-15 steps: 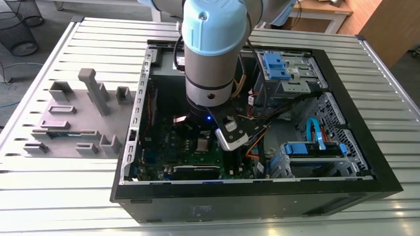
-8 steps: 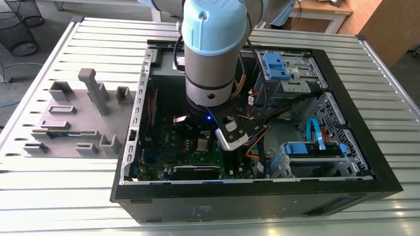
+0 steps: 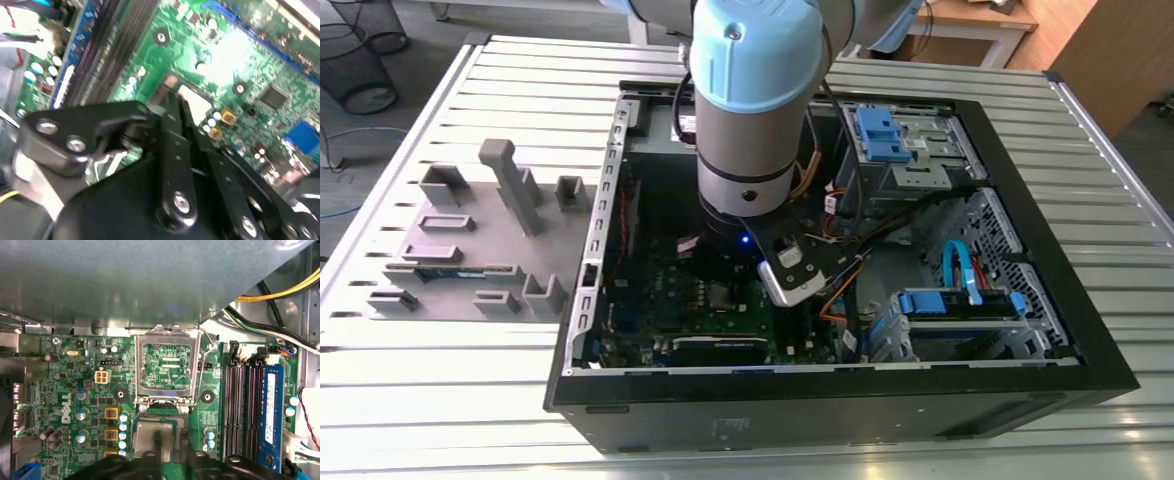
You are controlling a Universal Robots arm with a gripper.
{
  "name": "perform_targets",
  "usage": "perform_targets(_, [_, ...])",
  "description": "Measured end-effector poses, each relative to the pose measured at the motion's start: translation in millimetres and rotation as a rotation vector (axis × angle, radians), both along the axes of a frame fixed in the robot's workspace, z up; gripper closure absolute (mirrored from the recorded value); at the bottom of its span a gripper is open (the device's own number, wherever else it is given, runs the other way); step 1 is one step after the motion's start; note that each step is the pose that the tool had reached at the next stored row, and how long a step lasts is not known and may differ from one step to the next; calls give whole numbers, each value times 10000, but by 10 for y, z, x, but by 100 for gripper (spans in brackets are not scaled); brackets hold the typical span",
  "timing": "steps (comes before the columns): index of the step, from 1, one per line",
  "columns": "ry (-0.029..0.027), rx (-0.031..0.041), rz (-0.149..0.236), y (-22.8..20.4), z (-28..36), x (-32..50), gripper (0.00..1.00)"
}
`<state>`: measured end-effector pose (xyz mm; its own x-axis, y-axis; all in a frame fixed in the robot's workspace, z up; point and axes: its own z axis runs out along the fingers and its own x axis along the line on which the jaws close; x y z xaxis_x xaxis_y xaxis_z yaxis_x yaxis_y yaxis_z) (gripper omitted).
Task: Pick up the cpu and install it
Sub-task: 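Place the cpu into insertion slot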
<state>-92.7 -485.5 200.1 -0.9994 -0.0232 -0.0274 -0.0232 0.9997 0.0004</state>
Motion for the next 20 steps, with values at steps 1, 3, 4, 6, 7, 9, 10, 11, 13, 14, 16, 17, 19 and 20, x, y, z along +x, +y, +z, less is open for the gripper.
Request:
perform_targets(1, [1,-1,0,0,0,0,73])
perform_targets(3, [0,0,-1,0,0,0,86])
perform_targets(4, [0,0,-1,0,1,0,86])
perform_targets(6, [0,0,-1,0,1,0,86])
perform_targets(7, [1,-1,-1,0,1,-1,86])
perform_targets(9, [1,0,0,0,2,0,79])
perform_targets(10, [0,0,-1,0,2,0,79])
perform_targets(11, [1,0,-1,0,2,-1,73])
perform_targets(13, [0,0,-1,0,2,0,67])
perform_targets(14, [0,0,-1,0,2,0,62])
perform_targets(16, [0,0,-1,0,3,0,56])
perform_targets(17, [1,0,-1,0,3,-1,56])
perform_targets(19, [1,-2,-7,0,2,-1,49])
perform_targets(20, [2,-1,-87,0,-2,-1,49])
